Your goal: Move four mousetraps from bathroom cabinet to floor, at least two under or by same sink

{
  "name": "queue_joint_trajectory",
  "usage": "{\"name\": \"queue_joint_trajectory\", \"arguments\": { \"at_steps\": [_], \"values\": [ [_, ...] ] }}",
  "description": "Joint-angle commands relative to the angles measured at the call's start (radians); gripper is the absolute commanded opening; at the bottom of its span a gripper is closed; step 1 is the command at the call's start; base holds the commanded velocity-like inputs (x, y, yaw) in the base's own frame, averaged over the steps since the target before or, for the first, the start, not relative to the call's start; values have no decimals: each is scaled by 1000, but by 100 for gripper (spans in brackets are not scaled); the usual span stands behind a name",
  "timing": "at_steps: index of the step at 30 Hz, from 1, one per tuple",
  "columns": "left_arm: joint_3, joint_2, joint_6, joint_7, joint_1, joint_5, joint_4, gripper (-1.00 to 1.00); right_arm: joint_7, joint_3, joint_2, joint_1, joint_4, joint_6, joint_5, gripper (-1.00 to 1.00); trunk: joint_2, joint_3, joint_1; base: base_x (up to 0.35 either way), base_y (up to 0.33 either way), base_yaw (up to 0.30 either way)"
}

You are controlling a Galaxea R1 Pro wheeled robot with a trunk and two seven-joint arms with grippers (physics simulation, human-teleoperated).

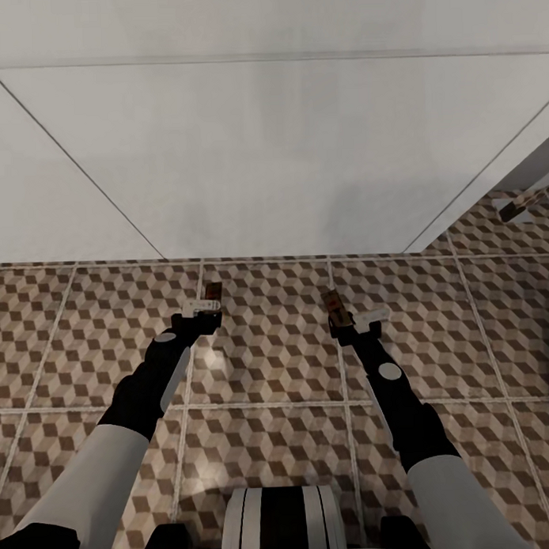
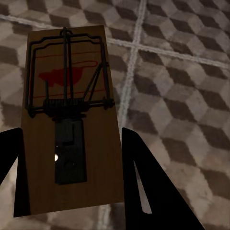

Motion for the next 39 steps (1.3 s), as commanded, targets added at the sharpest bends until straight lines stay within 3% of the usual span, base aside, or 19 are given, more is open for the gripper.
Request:
{"name": "queue_joint_trajectory", "arguments": {
  "at_steps": [1, 8, 25, 34, 39],
  "values": [
    [-3, 0, 5, 9, 0, 7, -3, -100, 1, -2, 1, 0, -1, 0, 5, -100, 0, -1, 0, 0, 0, 0],
    [-3, 2, 5, 9, 0, 7, 2, -100, 1, -2, 1, -1, -3, 0, 5, -100, 0, -11, 0, 0, 0, 0],
    [-3, 1, 5, 9, 1, 4, -1, -100, 1, -2, 2, 0, -3, -5, 5, -100, -4, -90, 7, 0, 0, 0],
    [-3, 1, 10, 9, 1, 4, -73, -100, -8, -2, 1, 0, -3, -10, 7, -100, -4, -91, 7, 0, 0, 0],
    [-3, 1, 12, 9, 2, 4, -148, -100, -99, 34, 23, 0, -37, 2, 22, -100, -4, -91, 7, 0, 0, 0]
  ]
}}
